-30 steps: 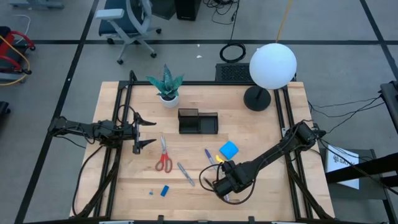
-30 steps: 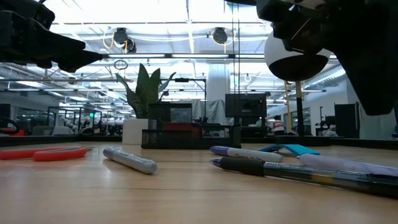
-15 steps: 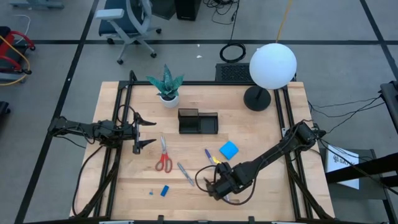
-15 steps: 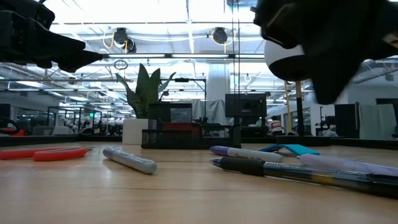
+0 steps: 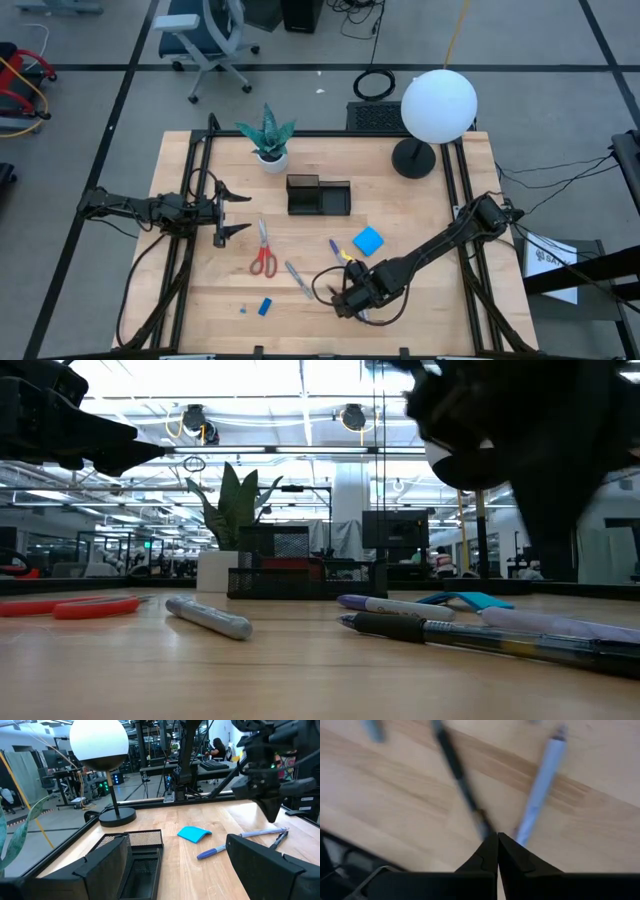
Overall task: Pick and place office supplies into organizer
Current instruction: Put the purple pen into the black desk organizer
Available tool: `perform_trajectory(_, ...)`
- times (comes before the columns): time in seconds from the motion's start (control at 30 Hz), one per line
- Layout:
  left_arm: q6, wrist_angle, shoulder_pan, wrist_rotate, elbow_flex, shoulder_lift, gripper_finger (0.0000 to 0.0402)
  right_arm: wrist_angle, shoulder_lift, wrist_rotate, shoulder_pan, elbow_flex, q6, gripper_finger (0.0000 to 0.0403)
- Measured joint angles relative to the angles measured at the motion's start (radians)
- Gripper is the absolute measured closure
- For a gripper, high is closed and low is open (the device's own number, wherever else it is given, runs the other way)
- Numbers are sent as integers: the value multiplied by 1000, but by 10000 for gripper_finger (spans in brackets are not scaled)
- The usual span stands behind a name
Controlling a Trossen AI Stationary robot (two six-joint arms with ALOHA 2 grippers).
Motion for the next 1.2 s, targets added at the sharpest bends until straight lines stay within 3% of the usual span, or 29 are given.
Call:
perform_trajectory(0.17, 0, 0, 0, 0, 0, 0, 55, 9, 0, -55, -4, -59, 18, 363)
perform_trajectory(0.43, 0, 0, 0, 0, 0, 0, 55, 55, 0, -53, -16, -102, 18, 269)
perform_trajectory(0.6, 0, 0, 0, 0, 0, 0, 55, 54, 0, -44, -20, -104, 18, 232)
perform_trajectory(0.93, 0, 0, 0, 0, 0, 0, 55, 10, 21, 50, -20, -103, -9, 232)
perform_trajectory(1.2, 0, 0, 0, 0, 0, 0, 55, -20, 74, -9, -43, -98, -49, 233)
